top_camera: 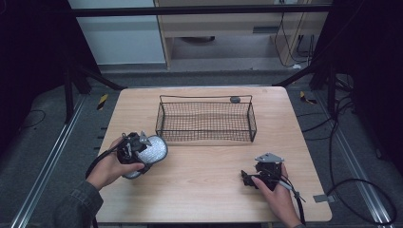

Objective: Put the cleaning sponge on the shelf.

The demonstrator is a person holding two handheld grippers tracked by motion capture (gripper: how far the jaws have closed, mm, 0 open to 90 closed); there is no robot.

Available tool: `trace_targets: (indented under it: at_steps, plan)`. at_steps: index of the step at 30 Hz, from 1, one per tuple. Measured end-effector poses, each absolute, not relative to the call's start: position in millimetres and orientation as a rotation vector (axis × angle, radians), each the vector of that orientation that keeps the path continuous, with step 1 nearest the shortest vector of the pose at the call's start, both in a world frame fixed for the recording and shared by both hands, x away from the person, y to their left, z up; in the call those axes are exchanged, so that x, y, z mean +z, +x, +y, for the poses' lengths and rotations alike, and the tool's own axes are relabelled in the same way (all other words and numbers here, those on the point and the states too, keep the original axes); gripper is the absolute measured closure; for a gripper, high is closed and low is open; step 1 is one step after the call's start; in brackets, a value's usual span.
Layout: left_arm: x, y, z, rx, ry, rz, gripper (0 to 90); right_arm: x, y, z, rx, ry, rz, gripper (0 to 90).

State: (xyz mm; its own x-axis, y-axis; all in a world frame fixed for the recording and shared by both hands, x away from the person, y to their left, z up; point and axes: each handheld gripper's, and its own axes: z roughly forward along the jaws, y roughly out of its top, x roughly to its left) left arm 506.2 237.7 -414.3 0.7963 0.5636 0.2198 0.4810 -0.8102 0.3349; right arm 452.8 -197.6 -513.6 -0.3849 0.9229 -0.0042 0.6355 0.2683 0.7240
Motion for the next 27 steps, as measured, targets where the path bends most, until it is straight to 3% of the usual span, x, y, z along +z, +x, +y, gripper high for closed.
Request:
trace_targets:
  at_steps: [27]
  plan:
    - [-373.2,518.5,198.8,0.648,2.742,0.61,9.7,-513.6,452.8,-197.7,0.903,1.407,2.117,0.4]
